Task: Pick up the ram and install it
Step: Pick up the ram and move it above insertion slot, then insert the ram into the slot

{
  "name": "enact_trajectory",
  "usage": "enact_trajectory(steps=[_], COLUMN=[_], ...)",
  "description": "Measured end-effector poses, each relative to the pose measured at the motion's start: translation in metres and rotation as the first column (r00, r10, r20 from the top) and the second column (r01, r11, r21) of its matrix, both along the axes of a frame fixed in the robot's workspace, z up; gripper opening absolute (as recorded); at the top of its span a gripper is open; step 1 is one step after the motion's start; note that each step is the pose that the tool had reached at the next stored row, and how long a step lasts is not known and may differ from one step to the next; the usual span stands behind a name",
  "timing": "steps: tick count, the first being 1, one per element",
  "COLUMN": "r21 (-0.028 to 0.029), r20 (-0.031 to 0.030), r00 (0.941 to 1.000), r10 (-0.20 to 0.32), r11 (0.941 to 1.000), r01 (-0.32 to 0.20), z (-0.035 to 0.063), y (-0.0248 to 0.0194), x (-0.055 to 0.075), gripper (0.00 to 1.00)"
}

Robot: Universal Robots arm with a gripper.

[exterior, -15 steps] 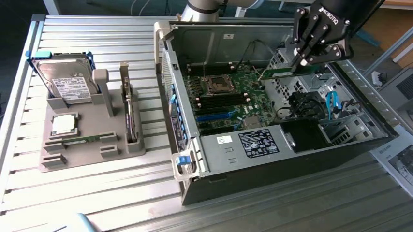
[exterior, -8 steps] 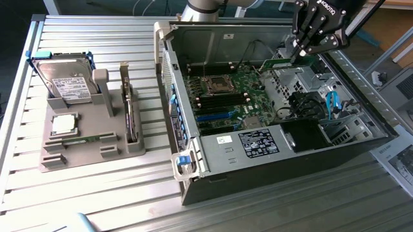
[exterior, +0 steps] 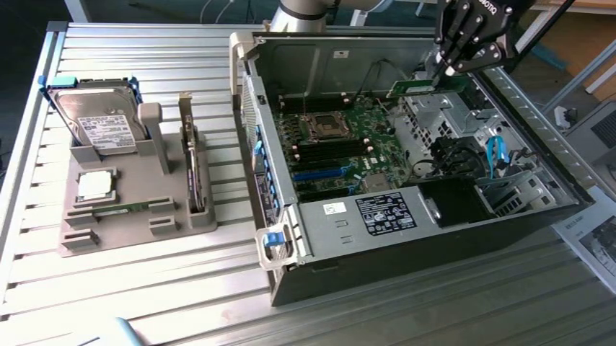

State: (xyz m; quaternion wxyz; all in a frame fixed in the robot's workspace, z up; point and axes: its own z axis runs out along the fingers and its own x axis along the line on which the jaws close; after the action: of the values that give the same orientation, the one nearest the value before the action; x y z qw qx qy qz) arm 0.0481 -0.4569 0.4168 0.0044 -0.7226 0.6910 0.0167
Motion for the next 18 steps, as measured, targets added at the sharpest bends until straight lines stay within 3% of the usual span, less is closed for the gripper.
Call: enact_trajectory(steps=[4, 18], r21=[-0.0001, 0.0], r20=[0.0, 0.0], r00=[1.0, 1.0], r10=[0.0, 0.0], r11=[1.0, 1.0], r01=[0.0, 0.0], z=[0.0, 0.0], y=[0.0059, 0.0061], x=[0.0018, 0.0021], gripper=[0.13, 0.13])
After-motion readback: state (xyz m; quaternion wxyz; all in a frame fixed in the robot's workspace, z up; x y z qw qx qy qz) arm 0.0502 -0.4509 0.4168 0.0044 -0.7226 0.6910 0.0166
